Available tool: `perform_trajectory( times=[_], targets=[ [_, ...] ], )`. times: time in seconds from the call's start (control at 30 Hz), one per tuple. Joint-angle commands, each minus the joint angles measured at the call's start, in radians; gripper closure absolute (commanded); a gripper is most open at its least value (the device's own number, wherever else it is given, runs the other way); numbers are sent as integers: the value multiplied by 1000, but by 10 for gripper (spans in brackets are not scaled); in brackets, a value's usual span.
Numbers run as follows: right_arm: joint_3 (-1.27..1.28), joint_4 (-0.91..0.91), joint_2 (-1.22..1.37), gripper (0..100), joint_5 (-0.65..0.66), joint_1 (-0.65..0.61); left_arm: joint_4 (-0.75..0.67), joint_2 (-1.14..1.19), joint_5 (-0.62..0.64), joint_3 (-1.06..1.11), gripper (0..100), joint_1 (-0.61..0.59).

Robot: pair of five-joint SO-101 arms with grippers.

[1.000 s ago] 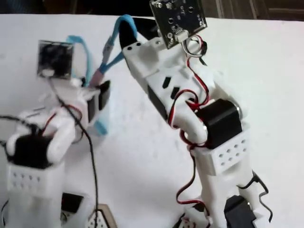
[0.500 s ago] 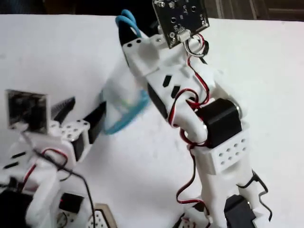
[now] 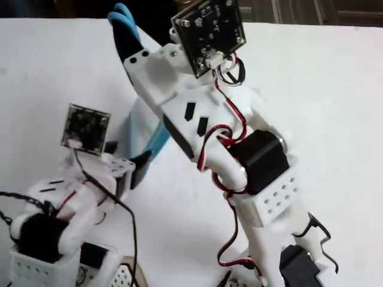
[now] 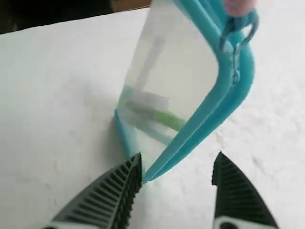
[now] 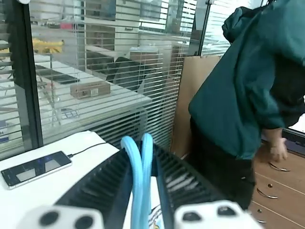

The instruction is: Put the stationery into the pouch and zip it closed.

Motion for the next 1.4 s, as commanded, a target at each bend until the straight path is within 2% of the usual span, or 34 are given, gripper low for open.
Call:
perform_trajectory(
  times=[0.0, 0.23, 0.4, 0.57, 0.77, 1.0, 1.07, 1.17, 1.37],
  targets=[
    [-9, -27, -5, 982, 3, -10, -58, -41, 87, 15, 745, 44],
    [-9, -42, -5, 982, -3, -10, -322, -125, 193, 227, 746, 82],
    [-9, -90, 7, 982, -5, -10, -526, -124, 187, 367, 748, 84],
    [-43, -88, 64, 982, -6, -12, -654, -124, 184, 427, 771, 74],
    [-140, -59, 116, 982, -6, -25, -717, -124, 184, 437, 858, 2],
    [-167, -54, 128, 982, -6, -24, -753, -124, 183, 436, 916, -1],
    [-163, -54, 128, 982, -6, -21, -752, -125, 124, 427, 945, 4],
    [-163, -44, 128, 982, -6, -21, -741, -128, -38, 385, 974, 7],
    [-161, -45, 130, 982, -6, 5, -644, -128, -51, 367, 976, 1]
  ],
)
